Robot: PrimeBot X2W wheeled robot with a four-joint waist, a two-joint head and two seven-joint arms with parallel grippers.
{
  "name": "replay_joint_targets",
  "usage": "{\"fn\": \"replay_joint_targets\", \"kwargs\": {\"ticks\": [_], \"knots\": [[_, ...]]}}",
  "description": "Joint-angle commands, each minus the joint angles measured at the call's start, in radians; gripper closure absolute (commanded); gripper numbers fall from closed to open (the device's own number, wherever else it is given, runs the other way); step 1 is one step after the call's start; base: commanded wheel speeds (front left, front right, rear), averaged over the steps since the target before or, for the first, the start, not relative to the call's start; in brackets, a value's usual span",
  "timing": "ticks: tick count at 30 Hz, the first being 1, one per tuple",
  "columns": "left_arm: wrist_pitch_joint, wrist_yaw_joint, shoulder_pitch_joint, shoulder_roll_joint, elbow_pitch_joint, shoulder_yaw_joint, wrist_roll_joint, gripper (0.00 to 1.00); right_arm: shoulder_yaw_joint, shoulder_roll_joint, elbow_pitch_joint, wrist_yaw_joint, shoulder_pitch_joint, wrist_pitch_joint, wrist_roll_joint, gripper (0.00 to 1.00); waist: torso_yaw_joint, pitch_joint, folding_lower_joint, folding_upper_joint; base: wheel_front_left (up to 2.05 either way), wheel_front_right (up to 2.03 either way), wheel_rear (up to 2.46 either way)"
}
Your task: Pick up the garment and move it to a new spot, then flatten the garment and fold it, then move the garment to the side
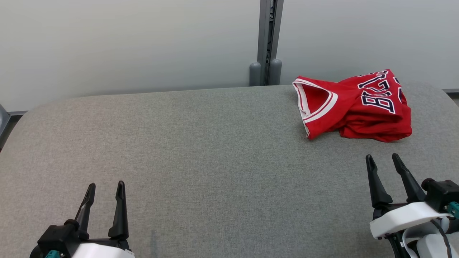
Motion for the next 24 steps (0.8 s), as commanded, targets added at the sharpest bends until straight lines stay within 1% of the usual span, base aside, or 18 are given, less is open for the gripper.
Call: {"fn": "replay_joint_targets", "kwargs": {"ticks": [1, 15, 16, 19, 24], "knots": [[-0.002, -0.006, -0.022, 0.001, 0.003, 0.008, 0.010, 0.00, 0.005, -0.007, 0.000, 0.000, 0.010, -0.006, 0.003, 0.00, -0.002, -0.002, 0.0000, -0.0001, 0.00, 0.00, 0.00], [-0.002, -0.023, -0.025, -0.010, 0.025, 0.019, 0.017, 0.00, 0.013, -0.009, 0.004, 0.000, 0.005, -0.006, 0.020, 0.00, -0.006, -0.007, 0.0000, -0.0001, 0.00, 0.00, 0.00], [-0.001, -0.018, -0.011, -0.010, 0.028, 0.014, 0.014, 1.00, 0.016, -0.003, 0.007, 0.000, 0.004, 0.000, 0.013, 1.00, -0.007, -0.007, 0.0000, -0.0001, 0.00, 0.00, 0.00], [0.002, -0.018, 0.007, -0.022, 0.055, 0.010, 0.012, 1.00, 0.024, 0.009, 0.027, 0.000, 0.028, 0.004, 0.014, 1.00, -0.007, -0.007, 0.0000, -0.0001, 0.00, 0.00, 0.00], [0.037, -0.026, -0.008, -0.028, 0.070, 0.039, -0.049, 1.00, 0.028, 0.015, 0.026, 0.000, 0.028, 0.009, 0.081, 1.00, -0.005, -0.006, 0.0000, -0.0001, 0.00, 0.00, 0.00]]}}
